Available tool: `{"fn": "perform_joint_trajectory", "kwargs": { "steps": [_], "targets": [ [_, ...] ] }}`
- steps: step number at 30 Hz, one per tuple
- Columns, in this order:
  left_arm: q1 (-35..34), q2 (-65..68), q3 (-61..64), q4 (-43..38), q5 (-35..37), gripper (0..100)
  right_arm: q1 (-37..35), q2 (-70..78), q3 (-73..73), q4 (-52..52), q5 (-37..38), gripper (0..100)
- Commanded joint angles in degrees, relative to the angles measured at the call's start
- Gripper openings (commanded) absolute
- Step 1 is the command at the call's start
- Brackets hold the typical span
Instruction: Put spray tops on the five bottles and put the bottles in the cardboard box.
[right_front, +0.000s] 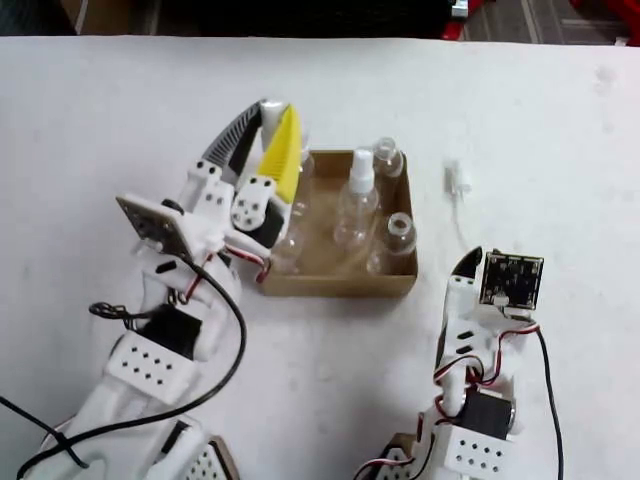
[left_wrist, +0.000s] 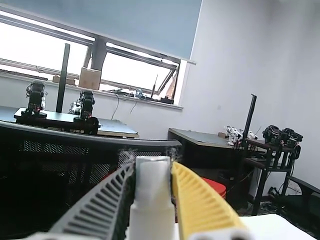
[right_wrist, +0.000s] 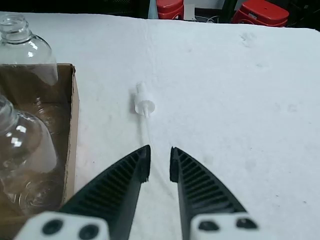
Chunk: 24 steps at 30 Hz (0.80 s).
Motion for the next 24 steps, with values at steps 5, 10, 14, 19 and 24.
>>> {"fn": "perform_joint_trajectory", "kwargs": {
  "steps": [5, 10, 14, 19, 24],
  "targets": [
    [-0.5, 7.2, -7.6, -1.8, -0.4, 2, -0.5, 0.0, 0.5, 0.0, 0.8, 5.4],
    [-1.1, 7.2, -7.6, -1.8, -0.6, 2, -0.6, 0.0, 0.5, 0.0, 0.8, 5.4],
    [-0.8, 7.5, -7.7, -1.8, -0.7, 2, -0.7, 0.0, 0.5, 0.0, 0.8, 5.4],
    [-0.9, 7.8, -7.7, -5.2, -0.7, 2, -0.7, 0.0, 0.5, 0.0, 0.8, 5.4],
    [-0.9, 7.8, -7.7, -5.5, -0.7, 2, -0.7, 0.0, 0.5, 0.0, 0.8, 5.4]
  ]
}}
